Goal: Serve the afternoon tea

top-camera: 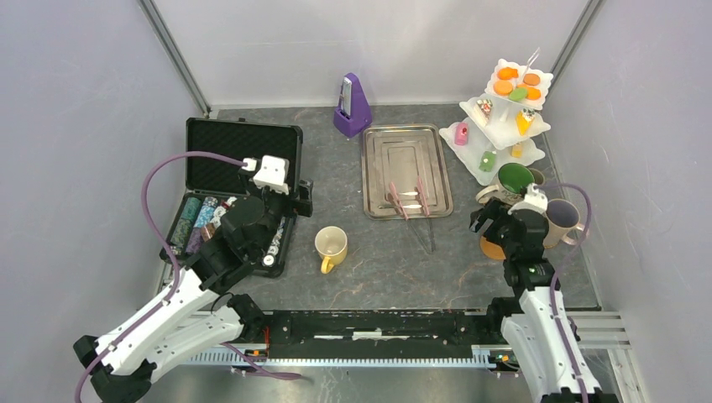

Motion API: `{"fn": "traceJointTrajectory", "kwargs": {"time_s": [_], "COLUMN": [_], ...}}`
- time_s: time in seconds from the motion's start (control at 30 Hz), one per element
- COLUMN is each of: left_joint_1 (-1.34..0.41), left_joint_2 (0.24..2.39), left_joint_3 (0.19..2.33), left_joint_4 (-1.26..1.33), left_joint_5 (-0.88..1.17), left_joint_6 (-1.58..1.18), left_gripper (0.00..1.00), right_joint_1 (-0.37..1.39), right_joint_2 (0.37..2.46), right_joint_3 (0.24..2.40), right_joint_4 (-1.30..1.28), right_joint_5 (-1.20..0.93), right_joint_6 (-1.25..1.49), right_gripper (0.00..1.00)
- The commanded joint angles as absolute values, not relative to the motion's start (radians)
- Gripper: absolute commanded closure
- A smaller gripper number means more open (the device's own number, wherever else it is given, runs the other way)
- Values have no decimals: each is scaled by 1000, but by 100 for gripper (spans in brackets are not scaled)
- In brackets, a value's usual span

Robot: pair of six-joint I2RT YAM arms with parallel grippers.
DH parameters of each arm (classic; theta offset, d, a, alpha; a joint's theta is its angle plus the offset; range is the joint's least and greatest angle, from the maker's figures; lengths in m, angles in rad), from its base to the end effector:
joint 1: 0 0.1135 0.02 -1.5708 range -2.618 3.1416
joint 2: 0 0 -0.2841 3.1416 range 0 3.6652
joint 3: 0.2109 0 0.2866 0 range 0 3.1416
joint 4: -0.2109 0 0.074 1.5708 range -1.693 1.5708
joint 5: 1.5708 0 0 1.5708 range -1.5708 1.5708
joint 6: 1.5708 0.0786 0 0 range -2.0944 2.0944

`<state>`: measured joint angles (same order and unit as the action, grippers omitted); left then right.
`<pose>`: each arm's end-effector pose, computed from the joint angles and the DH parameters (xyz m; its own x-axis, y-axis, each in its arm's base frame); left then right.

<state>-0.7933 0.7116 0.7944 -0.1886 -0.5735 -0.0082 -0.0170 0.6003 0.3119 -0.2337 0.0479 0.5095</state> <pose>0.1836 -0.1257 0.3672 -0.0759 0.0673 -0.9948 0.2196 0.9744 0.0491 0.2034 -0.0072 0.1757 -0.4068 0.4942 -0.7683 0.2943 0.8671 0.4019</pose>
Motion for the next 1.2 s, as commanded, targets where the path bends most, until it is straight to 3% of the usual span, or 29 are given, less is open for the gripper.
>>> {"fn": "traceJointTrajectory", "kwargs": {"time_s": [0.0,0.2,0.47,1.03,1.17], "left_joint_1": [-796,-796,-796,-796,-796], "left_joint_2": [691,673,667,661,656], "left_joint_3": [804,802,795,795,795], "left_joint_4": [-161,-159,-158,-157,-157], "left_joint_5": [-575,-587,-610,-592,-592], "left_joint_6": [-11,-11,-2,-6,-6], "left_gripper": [1,1,1,1,1], "right_joint_1": [81,436,965,1159,1179], "right_joint_2": [601,750,1186,1605,1688], "right_joint_3": [461,575,834,1144,1207], "right_joint_4": [-259,-275,-252,-297,-402], "right_joint_5": [-86,16,294,403,504], "right_joint_6": [321,423,608,770,843], "right_gripper": [11,3,2,6,20]}}
